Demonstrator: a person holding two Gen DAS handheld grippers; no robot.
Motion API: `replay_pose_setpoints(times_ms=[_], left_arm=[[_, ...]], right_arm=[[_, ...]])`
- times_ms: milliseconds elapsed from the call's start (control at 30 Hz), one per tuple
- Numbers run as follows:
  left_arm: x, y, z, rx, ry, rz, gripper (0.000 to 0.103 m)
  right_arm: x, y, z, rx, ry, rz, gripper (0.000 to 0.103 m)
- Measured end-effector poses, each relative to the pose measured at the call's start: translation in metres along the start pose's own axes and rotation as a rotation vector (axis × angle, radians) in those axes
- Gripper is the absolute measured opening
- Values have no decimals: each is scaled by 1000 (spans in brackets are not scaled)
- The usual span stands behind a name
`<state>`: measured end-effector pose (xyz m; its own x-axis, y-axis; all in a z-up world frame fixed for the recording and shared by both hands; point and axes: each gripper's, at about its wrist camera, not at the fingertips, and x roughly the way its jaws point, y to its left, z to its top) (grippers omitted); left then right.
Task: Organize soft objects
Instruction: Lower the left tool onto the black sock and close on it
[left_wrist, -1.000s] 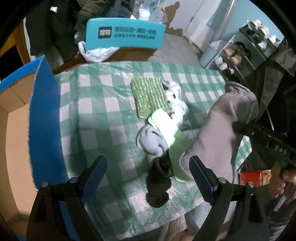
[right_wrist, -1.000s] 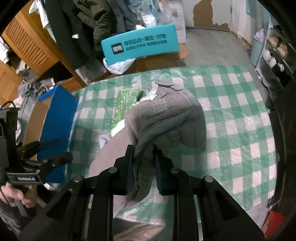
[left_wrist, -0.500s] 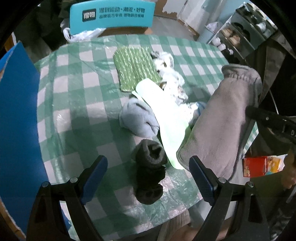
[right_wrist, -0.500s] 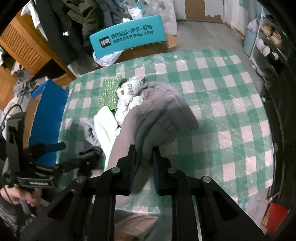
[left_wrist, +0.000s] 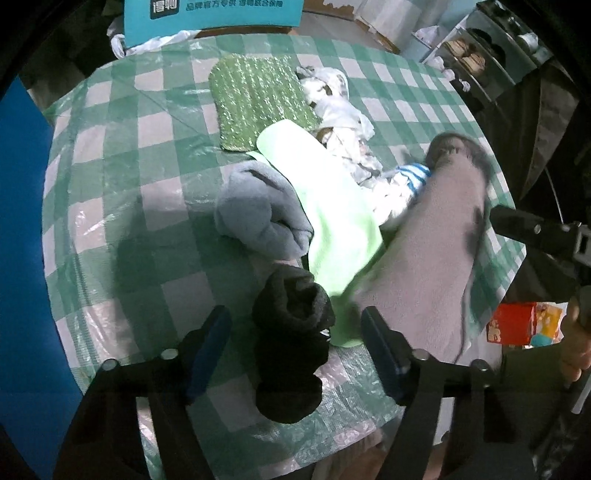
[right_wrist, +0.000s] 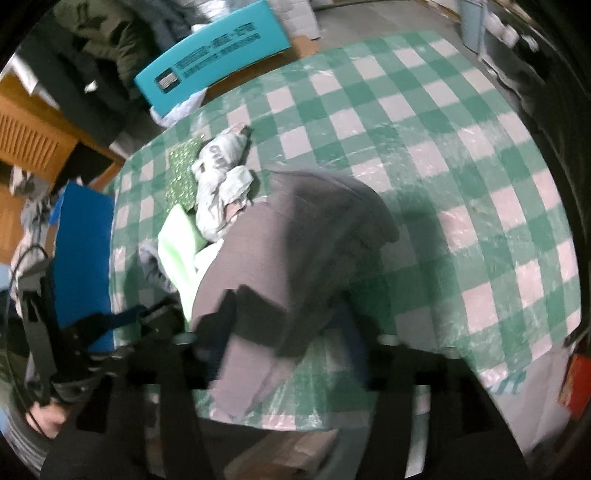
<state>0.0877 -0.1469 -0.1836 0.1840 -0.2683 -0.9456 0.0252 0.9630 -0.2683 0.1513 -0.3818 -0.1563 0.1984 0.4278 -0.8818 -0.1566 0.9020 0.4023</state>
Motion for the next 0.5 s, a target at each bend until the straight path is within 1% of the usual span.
replay_pose_setpoints(times_ms=[33, 100, 133, 200, 233, 300, 500], left_arm=[[1, 0, 0, 3, 4, -2, 67], [4, -1, -1, 11, 15, -2, 60], [6, -3, -1, 15, 19, -3, 58], [7, -3, -2, 22, 26, -5, 50], [8, -3, -3, 26, 29, -10, 48], [8, -3, -3, 34, 30, -11, 41], [7, -1, -5, 56, 17, -20, 39]], right_arm=[[1, -2, 0, 20, -2, 1, 67], [6, -5, 0, 55, 8, 2, 67], [9, -6, 0, 68, 15, -3, 67], [14, -7, 1, 85, 29, -19, 68], [17, -6, 2, 93, 35, -24, 68], [20, -3, 3, 104, 33, -31, 68], [31, 2, 5, 108, 37, -71, 68]])
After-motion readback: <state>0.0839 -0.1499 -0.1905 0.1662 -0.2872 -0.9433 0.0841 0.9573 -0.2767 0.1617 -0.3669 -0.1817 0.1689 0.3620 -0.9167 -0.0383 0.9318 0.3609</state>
